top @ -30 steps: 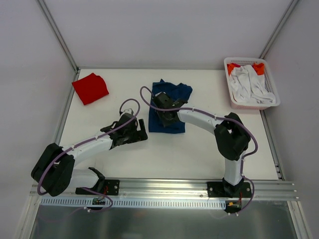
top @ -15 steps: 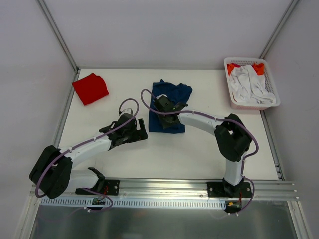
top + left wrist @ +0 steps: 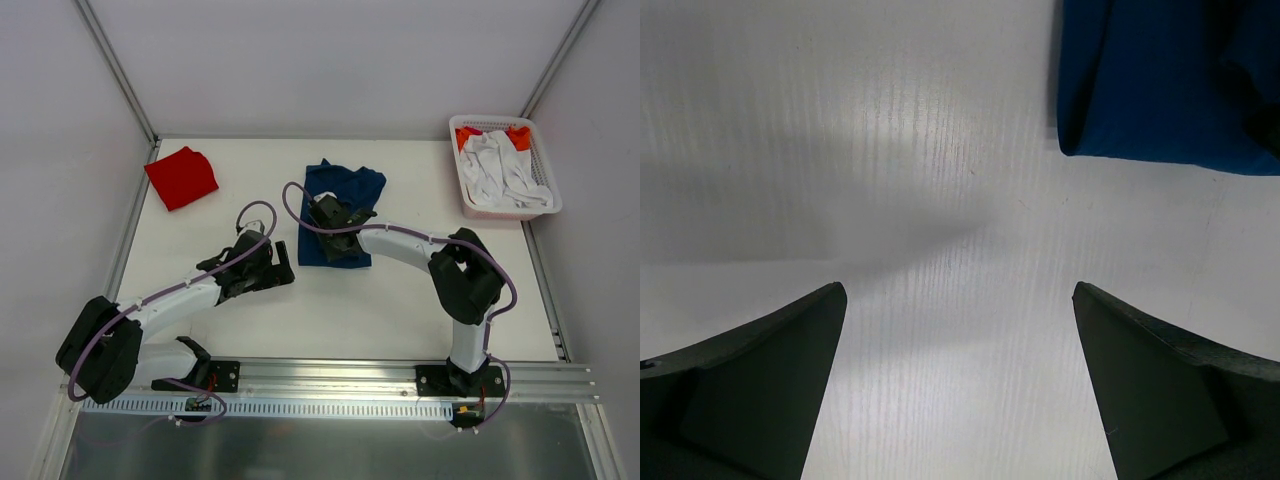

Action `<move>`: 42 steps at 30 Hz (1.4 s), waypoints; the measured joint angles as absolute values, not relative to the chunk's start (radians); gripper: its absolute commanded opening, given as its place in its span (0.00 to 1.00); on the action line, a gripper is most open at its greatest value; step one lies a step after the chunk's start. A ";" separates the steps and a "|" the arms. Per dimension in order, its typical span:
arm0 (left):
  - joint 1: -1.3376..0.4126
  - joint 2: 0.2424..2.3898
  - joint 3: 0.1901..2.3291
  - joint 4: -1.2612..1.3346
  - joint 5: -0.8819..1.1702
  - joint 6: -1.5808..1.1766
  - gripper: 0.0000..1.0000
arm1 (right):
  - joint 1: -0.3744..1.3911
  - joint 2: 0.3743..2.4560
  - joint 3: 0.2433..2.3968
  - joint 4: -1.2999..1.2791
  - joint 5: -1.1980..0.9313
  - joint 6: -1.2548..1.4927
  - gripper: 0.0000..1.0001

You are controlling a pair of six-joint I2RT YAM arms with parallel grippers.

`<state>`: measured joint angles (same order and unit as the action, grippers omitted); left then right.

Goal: Fold and stack the t-shirts
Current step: Fold the folded rectangular tshirt in 1/3 of the way

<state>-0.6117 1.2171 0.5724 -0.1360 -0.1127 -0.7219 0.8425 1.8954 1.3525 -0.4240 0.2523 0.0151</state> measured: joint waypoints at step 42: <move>-0.612 1.172 0.540 -0.136 -0.113 -0.725 0.99 | 0.822 1.925 1.376 -0.387 0.258 -0.046 0.00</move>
